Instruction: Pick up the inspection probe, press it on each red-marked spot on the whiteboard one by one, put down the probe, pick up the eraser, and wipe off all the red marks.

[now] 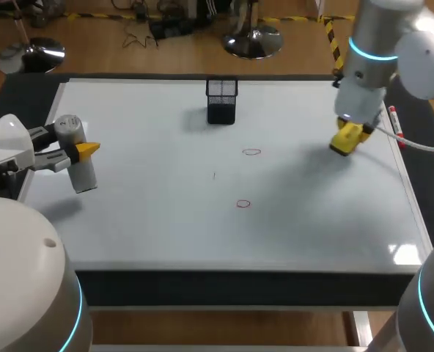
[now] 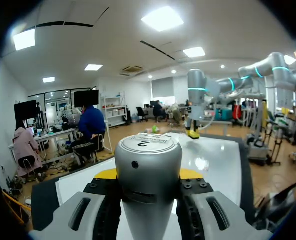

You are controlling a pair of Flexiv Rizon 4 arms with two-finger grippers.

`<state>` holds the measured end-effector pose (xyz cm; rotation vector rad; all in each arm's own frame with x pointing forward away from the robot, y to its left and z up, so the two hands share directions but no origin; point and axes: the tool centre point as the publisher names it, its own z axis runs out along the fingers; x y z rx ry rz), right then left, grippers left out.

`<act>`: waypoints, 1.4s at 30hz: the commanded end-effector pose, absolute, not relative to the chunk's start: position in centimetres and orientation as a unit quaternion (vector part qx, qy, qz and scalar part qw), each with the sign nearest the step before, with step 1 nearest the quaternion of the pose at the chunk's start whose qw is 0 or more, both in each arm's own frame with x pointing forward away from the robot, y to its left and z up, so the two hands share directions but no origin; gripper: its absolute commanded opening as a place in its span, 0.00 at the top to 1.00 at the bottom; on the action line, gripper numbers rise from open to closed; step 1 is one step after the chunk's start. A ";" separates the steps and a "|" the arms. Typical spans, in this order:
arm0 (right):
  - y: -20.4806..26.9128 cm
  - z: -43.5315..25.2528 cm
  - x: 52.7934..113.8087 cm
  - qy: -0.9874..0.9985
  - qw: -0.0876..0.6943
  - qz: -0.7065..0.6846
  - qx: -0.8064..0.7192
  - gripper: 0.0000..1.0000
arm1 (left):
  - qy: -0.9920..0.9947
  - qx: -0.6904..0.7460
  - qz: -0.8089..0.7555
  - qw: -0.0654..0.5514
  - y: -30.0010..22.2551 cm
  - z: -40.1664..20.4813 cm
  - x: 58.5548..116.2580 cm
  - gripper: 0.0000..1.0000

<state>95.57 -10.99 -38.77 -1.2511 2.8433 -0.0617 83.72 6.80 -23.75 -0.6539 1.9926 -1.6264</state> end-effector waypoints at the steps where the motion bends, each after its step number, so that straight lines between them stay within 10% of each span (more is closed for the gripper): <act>1: -13.6 -38.7 94.4 0.919 0.020 -0.017 -0.393 1.00 | 0.728 -0.239 -0.595 0.243 6.8 -23.7 83.7 1.00; 42: -15.2 -39.1 93.8 0.932 0.014 -0.004 -0.362 1.00 | 0.725 -0.178 -0.629 0.219 1.7 -21.9 88.0 1.00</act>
